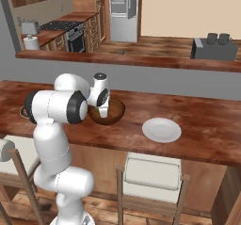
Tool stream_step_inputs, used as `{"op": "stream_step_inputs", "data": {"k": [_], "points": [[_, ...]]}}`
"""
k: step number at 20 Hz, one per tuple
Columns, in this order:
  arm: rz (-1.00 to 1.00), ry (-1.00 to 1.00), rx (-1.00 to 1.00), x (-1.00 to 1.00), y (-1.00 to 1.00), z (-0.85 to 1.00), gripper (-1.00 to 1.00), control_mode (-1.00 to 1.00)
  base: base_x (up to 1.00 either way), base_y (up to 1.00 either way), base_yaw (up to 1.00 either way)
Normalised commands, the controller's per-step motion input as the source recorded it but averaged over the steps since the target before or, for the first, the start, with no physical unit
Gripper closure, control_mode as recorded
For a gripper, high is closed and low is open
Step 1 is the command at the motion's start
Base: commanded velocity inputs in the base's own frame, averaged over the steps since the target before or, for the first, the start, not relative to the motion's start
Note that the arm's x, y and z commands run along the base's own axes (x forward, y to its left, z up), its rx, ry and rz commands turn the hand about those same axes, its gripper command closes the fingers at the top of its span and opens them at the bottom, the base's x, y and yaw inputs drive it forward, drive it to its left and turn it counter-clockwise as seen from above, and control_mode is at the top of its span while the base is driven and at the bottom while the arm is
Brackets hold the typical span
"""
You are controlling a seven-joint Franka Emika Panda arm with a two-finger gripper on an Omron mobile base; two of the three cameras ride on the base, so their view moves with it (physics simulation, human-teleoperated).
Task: Pick the chicken drumstick and potato from their plates and place them in the bowl. Then put the bowl in the fridge.
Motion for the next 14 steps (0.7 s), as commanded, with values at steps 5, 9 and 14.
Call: {"op": "stream_step_inputs", "data": {"k": [5,9,14], "points": [[0.01,0.01,0.0,0.08,0.08,-0.15,-1.0,-1.0,0.0,0.0,0.0],[0.03,0.01,0.0,0.13,0.05,-0.04,-1.0,-1.0,0.0,0.0,0.0],[0.06,0.0,0.0,0.03,0.0,0.05,-1.0,-1.0,0.0,0.0,0.0]]}}
